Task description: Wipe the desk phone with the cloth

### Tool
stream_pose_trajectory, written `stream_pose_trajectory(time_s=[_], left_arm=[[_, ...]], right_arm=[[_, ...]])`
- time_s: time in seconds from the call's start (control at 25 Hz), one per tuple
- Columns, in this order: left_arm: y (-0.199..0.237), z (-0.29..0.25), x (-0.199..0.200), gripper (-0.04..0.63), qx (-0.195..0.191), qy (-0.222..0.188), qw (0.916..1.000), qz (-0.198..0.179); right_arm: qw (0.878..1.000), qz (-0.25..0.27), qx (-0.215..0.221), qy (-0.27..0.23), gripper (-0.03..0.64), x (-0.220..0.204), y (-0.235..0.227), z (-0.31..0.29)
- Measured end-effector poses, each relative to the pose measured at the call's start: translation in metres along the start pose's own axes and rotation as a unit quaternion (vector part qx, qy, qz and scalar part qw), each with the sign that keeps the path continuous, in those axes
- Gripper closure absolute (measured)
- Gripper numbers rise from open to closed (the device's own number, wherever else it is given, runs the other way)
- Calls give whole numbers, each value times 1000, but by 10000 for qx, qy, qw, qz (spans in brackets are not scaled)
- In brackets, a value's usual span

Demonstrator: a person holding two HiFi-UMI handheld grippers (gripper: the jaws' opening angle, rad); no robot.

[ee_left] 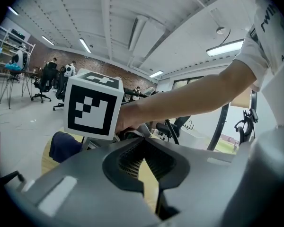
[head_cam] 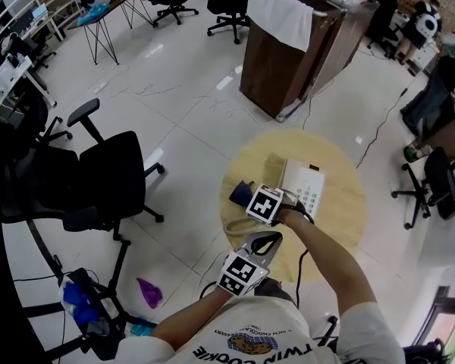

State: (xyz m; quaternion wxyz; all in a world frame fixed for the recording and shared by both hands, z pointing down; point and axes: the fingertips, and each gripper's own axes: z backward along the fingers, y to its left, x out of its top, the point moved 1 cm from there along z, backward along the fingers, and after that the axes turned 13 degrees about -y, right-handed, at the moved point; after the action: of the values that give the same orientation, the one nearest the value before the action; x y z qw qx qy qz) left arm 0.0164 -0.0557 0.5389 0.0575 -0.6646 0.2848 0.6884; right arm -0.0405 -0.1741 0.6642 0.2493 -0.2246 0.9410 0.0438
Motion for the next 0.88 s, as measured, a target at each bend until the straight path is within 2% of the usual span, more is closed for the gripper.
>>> stream_pose_trajectory(time_s=[0.16,0.28,0.44,0.6,0.88], left_arm=[[-3,2,1,604,-125,15,9999,-39],[-4,4,-1,604,-203,38,9998,-19],[-5,6,1,604,-322,35,9995,-55],[-6,7,5,604,-453,1,9990,-60],[-15,19,25,604,-716,-245,9971,-17]], right_arm=[[9998,-139,-132,65,546,-5,1,3],[9995,-241,-119,-136,546,-1,1,0],[9943,-826,-501,-441,546,-1,-11,15],[9782,-1413,-950,-1186,546,5,-22,43],[9358,-2072,-1791,-2220,546,0,-18,108]])
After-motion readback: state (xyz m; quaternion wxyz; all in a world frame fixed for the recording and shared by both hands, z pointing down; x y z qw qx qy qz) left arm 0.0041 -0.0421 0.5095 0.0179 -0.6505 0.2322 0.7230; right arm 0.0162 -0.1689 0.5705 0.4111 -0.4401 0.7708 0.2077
